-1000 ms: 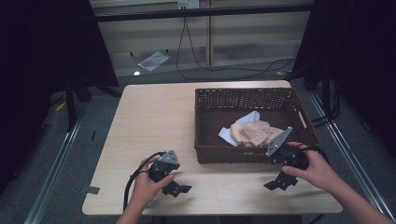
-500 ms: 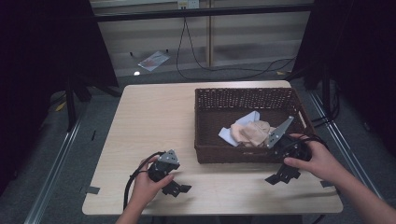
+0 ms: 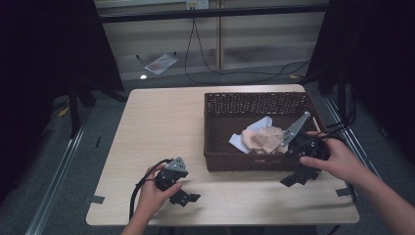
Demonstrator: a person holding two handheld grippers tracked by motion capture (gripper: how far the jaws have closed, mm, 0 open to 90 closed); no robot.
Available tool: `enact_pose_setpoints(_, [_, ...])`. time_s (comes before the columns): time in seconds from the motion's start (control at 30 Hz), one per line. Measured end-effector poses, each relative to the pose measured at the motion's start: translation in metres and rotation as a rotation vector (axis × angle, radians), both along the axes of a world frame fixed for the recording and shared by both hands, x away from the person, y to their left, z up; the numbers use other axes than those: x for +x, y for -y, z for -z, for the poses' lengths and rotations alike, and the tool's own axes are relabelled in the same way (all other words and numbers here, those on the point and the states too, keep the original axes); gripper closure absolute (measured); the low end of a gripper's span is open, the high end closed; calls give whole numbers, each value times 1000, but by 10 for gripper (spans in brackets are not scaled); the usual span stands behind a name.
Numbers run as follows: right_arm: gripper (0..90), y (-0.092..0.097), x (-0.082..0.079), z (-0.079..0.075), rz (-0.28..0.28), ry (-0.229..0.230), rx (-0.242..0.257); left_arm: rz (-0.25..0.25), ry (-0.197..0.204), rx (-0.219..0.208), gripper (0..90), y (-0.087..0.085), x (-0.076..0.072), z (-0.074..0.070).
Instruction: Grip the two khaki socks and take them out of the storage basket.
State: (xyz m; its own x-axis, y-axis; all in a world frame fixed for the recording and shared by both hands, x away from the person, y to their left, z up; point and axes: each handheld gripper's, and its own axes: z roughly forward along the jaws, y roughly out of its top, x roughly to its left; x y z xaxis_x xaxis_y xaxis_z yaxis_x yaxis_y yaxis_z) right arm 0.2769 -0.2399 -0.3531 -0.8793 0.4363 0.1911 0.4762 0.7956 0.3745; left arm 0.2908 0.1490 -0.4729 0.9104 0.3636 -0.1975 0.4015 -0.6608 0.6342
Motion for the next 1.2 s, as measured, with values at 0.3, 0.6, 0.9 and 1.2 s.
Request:
enact_pose_setpoints(0.3, [56,3,12,-16,14,1,26,-9,6,-8,29,-1,0,0])
enact_pose_setpoints(0.6, [56,8,29,-26,65,5,46,-14,16,-14,29,-2,1,0])
enact_pose_setpoints(0.9, [54,13,54,-20,134,14,20,-16,10,-20,29,-2,1,0])
enact_pose_setpoints(1.2, [48,18,78,0,217,7,-12,-9,13,-13,29,-3,2,0])
